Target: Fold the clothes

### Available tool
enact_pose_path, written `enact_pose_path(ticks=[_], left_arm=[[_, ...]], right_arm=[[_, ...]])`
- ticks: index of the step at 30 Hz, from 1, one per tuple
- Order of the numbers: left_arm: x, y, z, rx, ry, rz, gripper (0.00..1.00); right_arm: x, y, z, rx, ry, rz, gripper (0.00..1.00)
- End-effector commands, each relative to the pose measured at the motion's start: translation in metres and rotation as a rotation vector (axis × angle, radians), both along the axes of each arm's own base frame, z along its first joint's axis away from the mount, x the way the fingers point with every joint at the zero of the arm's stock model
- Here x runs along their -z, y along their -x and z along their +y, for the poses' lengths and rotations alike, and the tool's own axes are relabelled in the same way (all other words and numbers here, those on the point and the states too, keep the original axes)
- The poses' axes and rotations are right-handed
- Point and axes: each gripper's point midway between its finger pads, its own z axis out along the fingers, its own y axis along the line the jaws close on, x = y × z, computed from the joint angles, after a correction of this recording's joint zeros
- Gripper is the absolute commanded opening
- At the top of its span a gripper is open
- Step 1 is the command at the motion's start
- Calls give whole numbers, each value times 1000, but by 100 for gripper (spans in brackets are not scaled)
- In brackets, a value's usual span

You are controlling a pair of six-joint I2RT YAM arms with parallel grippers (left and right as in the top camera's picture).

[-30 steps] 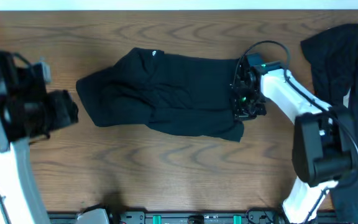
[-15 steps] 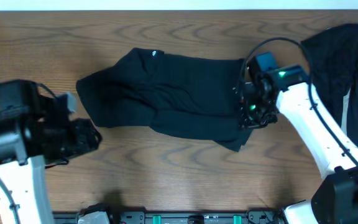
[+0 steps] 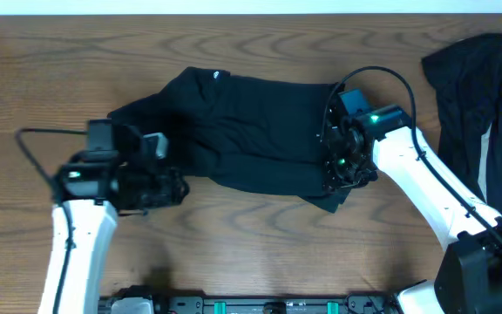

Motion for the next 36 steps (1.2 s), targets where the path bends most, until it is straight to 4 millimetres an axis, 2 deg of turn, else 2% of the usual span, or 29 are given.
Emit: enact_pose_path(ticks=[1, 6, 10, 15, 18, 22, 24, 32, 36], left_arm=[[25, -11, -8, 19, -72, -8, 57], [48, -47, -23, 86, -273, -120, 57], [74, -59, -35, 144, -377, -123, 57], [107, -68, -45, 175, -398, -86, 57], [116, -76, -43, 160, -420, -95, 56], [116, -86, -33, 127, -484, -129, 55], [114, -90, -32, 118, -498, -147, 48], [112, -94, -29, 110, -517, -161, 8], [98, -92, -26, 106, -534, -145, 6]], right_arm=[[3, -2, -1, 27, 13, -1, 34], [3, -2, -1, 33, 13, 0, 36], [3, -2, -1, 33, 14, 1, 36], [3, -2, -1, 36, 14, 1, 36], [3, -2, -2, 36, 14, 2, 36], [3, -2, -2, 36, 15, 4, 35], [3, -2, -2, 36, 15, 4, 35], [3, -2, -1, 36, 14, 1, 34], [3, -1, -2, 36, 16, 5, 33]])
